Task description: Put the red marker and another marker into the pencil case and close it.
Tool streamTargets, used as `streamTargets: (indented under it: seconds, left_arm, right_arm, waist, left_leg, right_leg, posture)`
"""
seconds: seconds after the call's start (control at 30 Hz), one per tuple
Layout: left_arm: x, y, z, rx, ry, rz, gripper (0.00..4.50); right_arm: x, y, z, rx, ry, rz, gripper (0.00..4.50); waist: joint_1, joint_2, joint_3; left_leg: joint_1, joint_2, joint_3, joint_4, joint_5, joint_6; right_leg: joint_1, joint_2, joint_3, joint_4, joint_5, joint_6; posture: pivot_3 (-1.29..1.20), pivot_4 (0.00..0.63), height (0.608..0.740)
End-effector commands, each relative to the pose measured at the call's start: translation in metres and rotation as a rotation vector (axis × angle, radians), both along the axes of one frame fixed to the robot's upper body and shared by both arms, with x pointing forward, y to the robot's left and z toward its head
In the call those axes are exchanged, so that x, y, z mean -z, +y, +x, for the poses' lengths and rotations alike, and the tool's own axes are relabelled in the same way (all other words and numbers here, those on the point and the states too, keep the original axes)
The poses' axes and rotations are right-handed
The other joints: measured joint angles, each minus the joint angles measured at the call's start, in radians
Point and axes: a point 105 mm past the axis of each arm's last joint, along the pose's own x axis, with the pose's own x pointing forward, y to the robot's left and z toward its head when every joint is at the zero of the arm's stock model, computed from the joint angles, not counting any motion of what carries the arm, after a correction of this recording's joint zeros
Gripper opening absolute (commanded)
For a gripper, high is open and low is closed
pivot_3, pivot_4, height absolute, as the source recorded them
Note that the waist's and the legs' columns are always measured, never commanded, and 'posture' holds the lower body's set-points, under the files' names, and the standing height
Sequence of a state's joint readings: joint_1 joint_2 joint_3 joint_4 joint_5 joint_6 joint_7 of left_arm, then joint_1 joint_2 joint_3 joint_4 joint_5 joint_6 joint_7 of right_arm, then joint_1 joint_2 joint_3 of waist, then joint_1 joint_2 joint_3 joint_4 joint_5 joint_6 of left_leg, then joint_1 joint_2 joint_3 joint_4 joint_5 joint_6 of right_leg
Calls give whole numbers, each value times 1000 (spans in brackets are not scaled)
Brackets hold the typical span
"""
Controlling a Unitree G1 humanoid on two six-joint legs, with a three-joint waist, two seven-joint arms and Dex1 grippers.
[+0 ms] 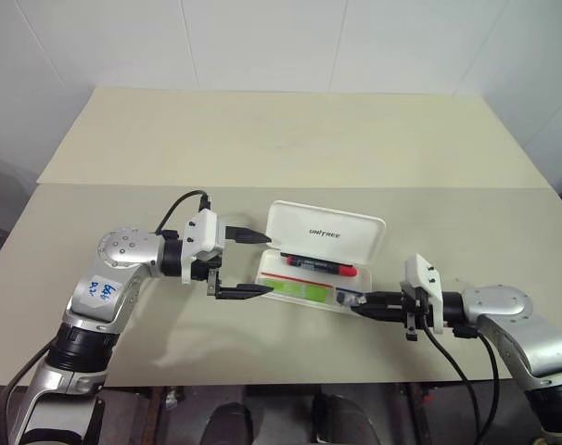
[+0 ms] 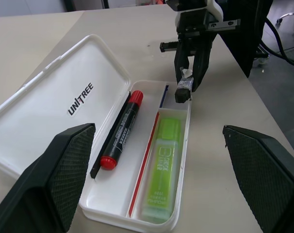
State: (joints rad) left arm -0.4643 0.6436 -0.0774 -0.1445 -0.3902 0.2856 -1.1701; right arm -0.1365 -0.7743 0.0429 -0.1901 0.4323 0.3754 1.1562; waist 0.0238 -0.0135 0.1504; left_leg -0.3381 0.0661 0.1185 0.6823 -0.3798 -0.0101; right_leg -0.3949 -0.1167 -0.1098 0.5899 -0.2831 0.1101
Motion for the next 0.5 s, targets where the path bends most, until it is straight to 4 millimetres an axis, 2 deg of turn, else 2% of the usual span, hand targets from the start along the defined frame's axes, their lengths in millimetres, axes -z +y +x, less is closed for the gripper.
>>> streamTargets:
  seconds: [0.03, 0.3, 0.5]
  left_arm:
    - [-12, 0, 0, 1, -45, -20, 4500]
    - [-15, -1, 2, 2, -57, -22, 4500]
    - [-16, -2, 4, -1, -62, -24, 4500]
  right_arm:
    - [-1, 3, 2, -22, -28, 8, 333]
    - [2, -1, 12, -7, -45, 3, 333]
    - [-2, 2, 12, -19, -55, 5, 2434]
  waist:
    - [0, 0, 0]
    - [0, 0, 0]
    - [0, 0, 0]
  left_leg:
    - [0, 0, 0, 0, 0, 0]
    - [1, 0, 1, 0, 0, 0]
    - [1, 0, 0, 0, 0, 0]
  right_leg:
    - [0, 0, 0, 0, 0, 0]
    - [0, 0, 0, 0, 0, 0]
    - [0, 0, 0, 0, 0, 0]
  posture:
    - [0, 150, 740]
    - [0, 150, 740]
    - [0, 150, 740]
